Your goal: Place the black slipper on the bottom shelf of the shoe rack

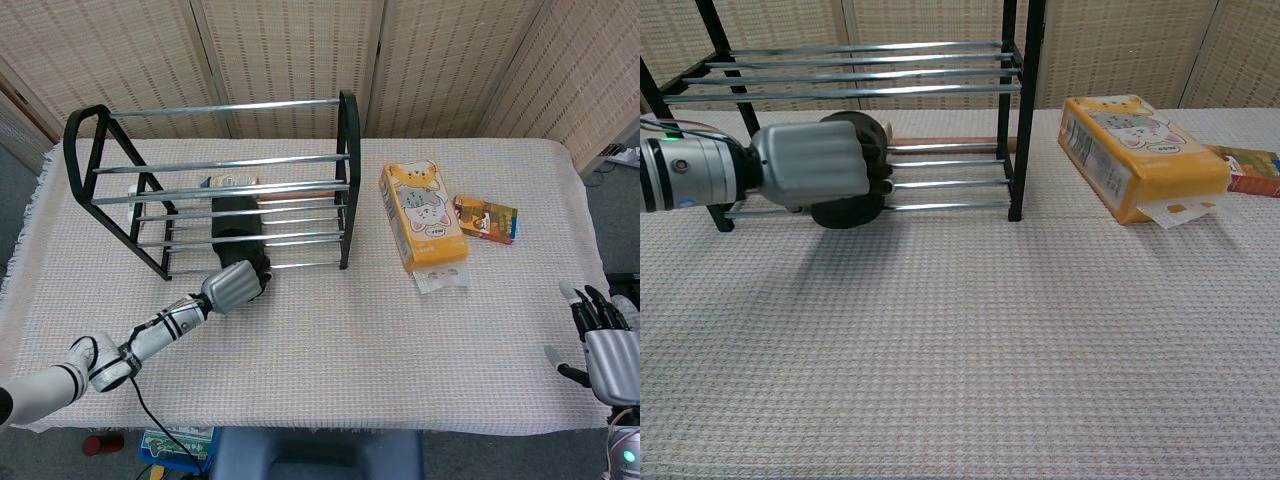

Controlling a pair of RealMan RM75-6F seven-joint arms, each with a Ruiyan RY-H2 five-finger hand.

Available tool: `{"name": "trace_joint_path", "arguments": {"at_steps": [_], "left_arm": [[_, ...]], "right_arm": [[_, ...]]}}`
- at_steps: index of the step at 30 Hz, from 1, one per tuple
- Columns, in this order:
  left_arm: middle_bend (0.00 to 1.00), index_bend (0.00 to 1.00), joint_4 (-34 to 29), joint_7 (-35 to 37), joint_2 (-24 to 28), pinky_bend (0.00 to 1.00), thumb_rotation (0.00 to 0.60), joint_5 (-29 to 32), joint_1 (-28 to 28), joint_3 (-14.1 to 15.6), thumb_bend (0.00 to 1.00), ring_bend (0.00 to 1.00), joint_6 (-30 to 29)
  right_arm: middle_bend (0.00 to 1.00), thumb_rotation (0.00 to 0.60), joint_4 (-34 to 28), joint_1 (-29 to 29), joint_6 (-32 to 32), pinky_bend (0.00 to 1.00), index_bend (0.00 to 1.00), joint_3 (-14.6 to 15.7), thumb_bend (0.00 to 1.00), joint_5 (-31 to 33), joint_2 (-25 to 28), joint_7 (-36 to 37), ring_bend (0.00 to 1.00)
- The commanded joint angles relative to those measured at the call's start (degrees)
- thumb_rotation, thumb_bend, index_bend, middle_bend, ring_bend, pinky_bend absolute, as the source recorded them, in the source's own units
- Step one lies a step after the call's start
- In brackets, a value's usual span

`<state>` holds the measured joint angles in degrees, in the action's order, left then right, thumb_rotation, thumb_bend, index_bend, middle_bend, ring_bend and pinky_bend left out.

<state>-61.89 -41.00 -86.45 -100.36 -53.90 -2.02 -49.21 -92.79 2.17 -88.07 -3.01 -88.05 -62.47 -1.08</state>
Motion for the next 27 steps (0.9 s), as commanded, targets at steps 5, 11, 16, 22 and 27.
{"name": "trace_joint_path", "arguments": {"at_steps": [5, 11, 16, 22, 27], "left_arm": [[0.35, 0.37, 1.0, -0.6, -0.5, 0.46, 0.600, 1.6, -0.2, 0.0, 0.20, 0.21, 0.7], [0.26, 0.27, 1.5, -2.8, -1.0, 0.43, 0.600, 4.3, 0.2, -0.4, 0.20, 0.15, 1.9], [0.15, 0.16, 0.7, -4.9, -0.6, 0.39, 0.600, 6.0, 0.8, -0.5, 0.20, 0.08, 2.3], [0.08, 0.06, -1.8, -8.6, 0.3, 0.34, 0.600, 9.3, 1.8, -0.9, 0.20, 0.02, 3.1], [0.06, 0.05, -4.5, -12.2, 1.3, 0.34, 0.600, 11.8, 2.7, -1.1, 0.20, 0.01, 3.3]], "right_arm": [[0.14, 0.600, -0.1, 0.1, 0.2, 0.17, 0.00, -0.1, 0.25, 0.2, 0.0, -0.2, 0.10], [0.14, 0.600, -0.2, 0.2, 0.5, 0.17, 0.00, -0.2, 0.25, 0.4, 0.0, -0.4, 0.10], [0.14, 0.600, -0.3, 0.2, 0.5, 0.17, 0.00, -0.2, 0.25, 0.4, 0.0, -0.5, 0.10], [0.14, 0.600, -0.5, 0.2, 0.4, 0.17, 0.00, -0.2, 0.25, 0.3, 0.0, -0.8, 0.10], [0.14, 0.600, -0.7, 0.2, 0.3, 0.17, 0.00, -0.2, 0.25, 0.1, 0.0, -0.9, 0.10]]}}
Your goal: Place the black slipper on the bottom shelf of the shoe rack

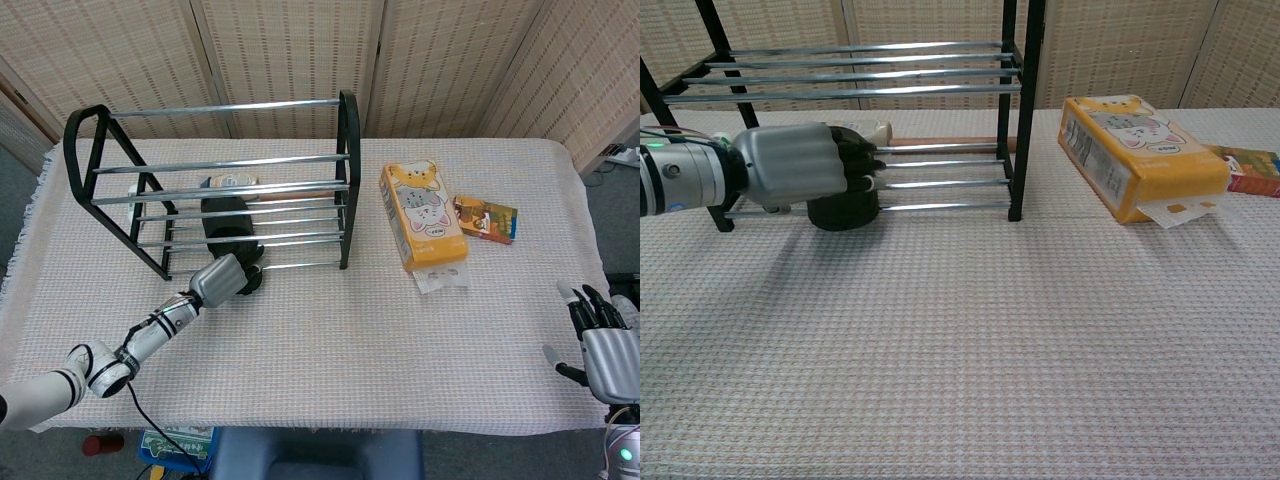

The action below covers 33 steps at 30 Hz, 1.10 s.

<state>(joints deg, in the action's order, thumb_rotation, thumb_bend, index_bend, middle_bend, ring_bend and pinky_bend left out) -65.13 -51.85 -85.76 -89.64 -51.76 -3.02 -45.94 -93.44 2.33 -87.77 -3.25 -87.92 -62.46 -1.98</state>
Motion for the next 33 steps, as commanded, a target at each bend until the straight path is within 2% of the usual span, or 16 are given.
{"name": "trace_joint_path", "arguments": {"at_steps": [1, 10, 21, 25, 30, 33], "left_arm": [[0.06, 0.06, -1.9, -1.9, 0.9, 0.34, 0.600, 1.6, 0.8, -0.2, 0.20, 0.01, -0.1], [0.06, 0.06, -11.5, -3.8, 5.2, 0.34, 0.600, 2.7, 4.3, 0.8, 0.20, 0.01, -5.4], [0.06, 0.06, -25.8, -0.9, 11.1, 0.34, 0.600, 0.7, 11.4, 3.6, 0.20, 0.01, -15.6], [0.06, 0.06, -28.9, 3.7, 12.4, 0.34, 0.600, 0.0, 14.0, 4.9, 0.20, 0.01, -18.2], [0.06, 0.06, -29.9, 5.5, 13.9, 0.34, 0.600, -1.0, 17.7, 6.8, 0.20, 0.01, -22.0], [0.06, 0.06, -30.4, 12.5, 14.6, 0.34, 0.600, -0.9, 19.8, 7.6, 0.20, 0.01, -23.5]], "right_arm": [[0.14, 0.600, 0.0, 0.0, -0.1, 0.17, 0.00, 0.0, 0.25, 0.0, 0.0, 0.0, 0.10], [0.14, 0.600, 0.4, -0.1, -0.3, 0.17, 0.00, 0.0, 0.25, -0.2, 0.0, 0.6, 0.10], [0.14, 0.600, 1.1, 0.1, -0.4, 0.17, 0.00, 0.0, 0.25, -0.9, -0.3, 1.5, 0.10], [0.14, 0.600, 1.5, 0.1, -0.7, 0.17, 0.00, -0.1, 0.25, -1.1, -0.8, 2.0, 0.10], [0.14, 0.600, 2.0, 0.7, -0.2, 0.17, 0.00, 0.0, 0.25, -1.6, -1.6, 2.2, 0.10], [0.14, 0.600, 2.0, 0.9, -0.1, 0.17, 0.00, -0.1, 0.25, -1.8, -1.8, 1.9, 0.10]]}}
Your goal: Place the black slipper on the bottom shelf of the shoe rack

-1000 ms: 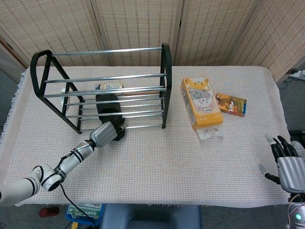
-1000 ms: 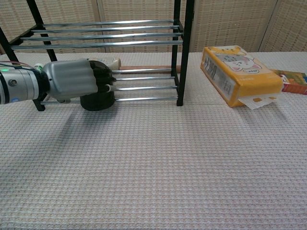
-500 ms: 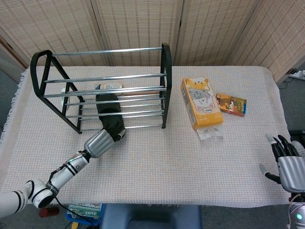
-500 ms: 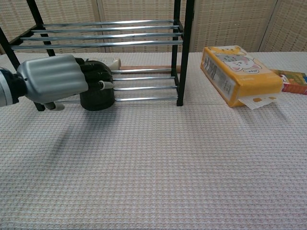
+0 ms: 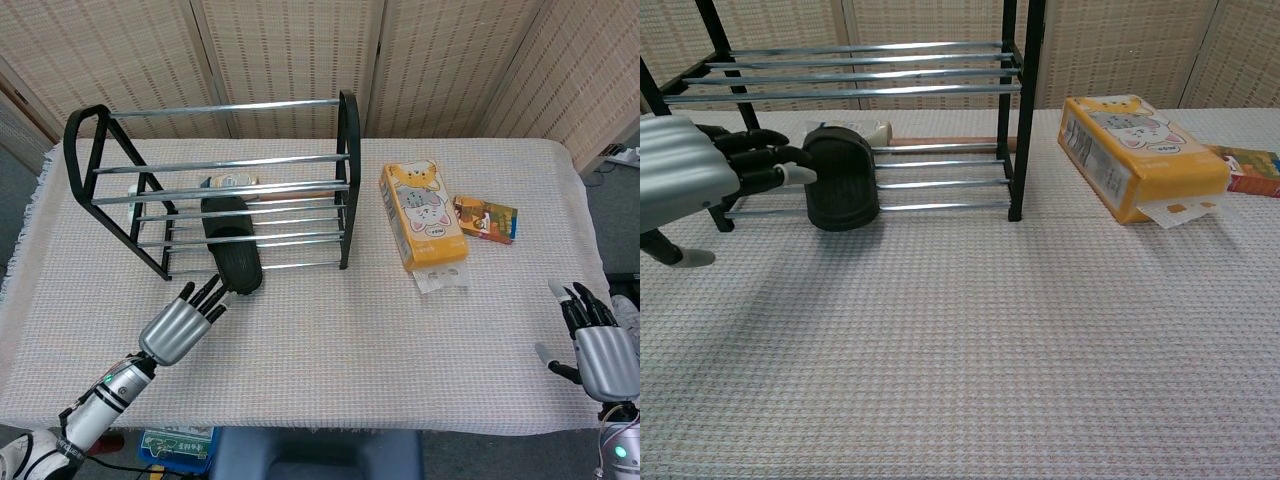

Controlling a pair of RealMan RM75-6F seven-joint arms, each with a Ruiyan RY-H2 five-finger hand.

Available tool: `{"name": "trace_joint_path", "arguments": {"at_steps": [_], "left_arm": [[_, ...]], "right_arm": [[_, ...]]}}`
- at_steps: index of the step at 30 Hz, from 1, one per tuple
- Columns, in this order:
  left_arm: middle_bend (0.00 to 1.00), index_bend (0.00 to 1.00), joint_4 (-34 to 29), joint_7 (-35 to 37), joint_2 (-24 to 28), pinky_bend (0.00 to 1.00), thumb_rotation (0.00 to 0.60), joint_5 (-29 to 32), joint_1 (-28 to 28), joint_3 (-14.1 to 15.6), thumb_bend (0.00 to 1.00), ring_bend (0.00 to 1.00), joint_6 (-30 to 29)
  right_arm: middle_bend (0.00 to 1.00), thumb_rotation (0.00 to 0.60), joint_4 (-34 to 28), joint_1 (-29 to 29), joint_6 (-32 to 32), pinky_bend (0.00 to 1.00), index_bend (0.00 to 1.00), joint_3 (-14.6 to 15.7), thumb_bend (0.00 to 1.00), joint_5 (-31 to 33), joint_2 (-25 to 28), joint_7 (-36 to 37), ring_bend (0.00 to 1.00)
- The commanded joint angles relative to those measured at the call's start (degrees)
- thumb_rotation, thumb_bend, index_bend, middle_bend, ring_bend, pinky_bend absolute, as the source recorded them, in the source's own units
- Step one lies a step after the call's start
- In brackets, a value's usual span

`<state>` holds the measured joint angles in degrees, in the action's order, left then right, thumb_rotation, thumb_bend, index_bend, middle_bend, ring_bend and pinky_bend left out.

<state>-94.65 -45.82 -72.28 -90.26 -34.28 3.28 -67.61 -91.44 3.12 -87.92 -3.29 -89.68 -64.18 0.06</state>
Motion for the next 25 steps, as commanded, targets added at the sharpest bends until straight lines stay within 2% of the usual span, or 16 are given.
{"name": "trace_joint_path", "arguments": {"at_steps": [1, 7, 11, 18, 21, 25], "left_arm": [[0.06, 0.06, -0.8, 8.4, 1.3, 0.34, 0.600, -0.1, 3.0, 1.5, 0.20, 0.01, -2.5], [0.06, 0.07, 1.1, 16.1, 2.5, 0.34, 0.600, 1.2, 8.5, 2.3, 0.20, 0.01, -7.8], [0.06, 0.09, 3.1, 24.2, 2.6, 0.34, 0.600, 6.3, 13.0, 0.7, 0.20, 0.01, -11.5], [0.06, 0.09, 3.8, 36.6, 3.6, 0.34, 0.600, 17.8, 17.7, -4.1, 0.20, 0.01, -11.8], [0.06, 0.10, 4.0, 39.0, 3.4, 0.33, 0.600, 20.2, 19.2, -5.1, 0.20, 0.01, -11.9], [0.06, 0.11, 4.4, 40.5, 2.4, 0.33, 0.600, 20.5, 20.9, -5.7, 0.20, 0.01, -13.3]], "right_arm": [[0.14, 0.600, -0.1, 0.1, 0.1, 0.17, 0.00, -0.1, 0.25, -0.1, -0.1, -0.2, 0.10], [0.14, 0.600, -0.3, 0.7, 0.9, 0.17, 0.00, 0.0, 0.25, -0.1, -0.2, -0.7, 0.10], [0.14, 0.600, -0.3, 1.1, 2.1, 0.17, 0.00, 0.1, 0.30, 0.4, -0.1, -1.0, 0.10], [0.15, 0.600, 0.6, 2.6, 3.8, 0.17, 0.00, 0.7, 0.40, -1.3, -0.4, -0.9, 0.10], [0.16, 0.600, 0.6, 2.9, 4.0, 0.17, 0.03, 0.9, 0.41, -1.9, -0.7, -1.0, 0.10], [0.16, 0.600, 0.2, 2.8, 3.6, 0.17, 0.04, 0.9, 0.41, -1.7, -0.9, -1.4, 0.10]]}}
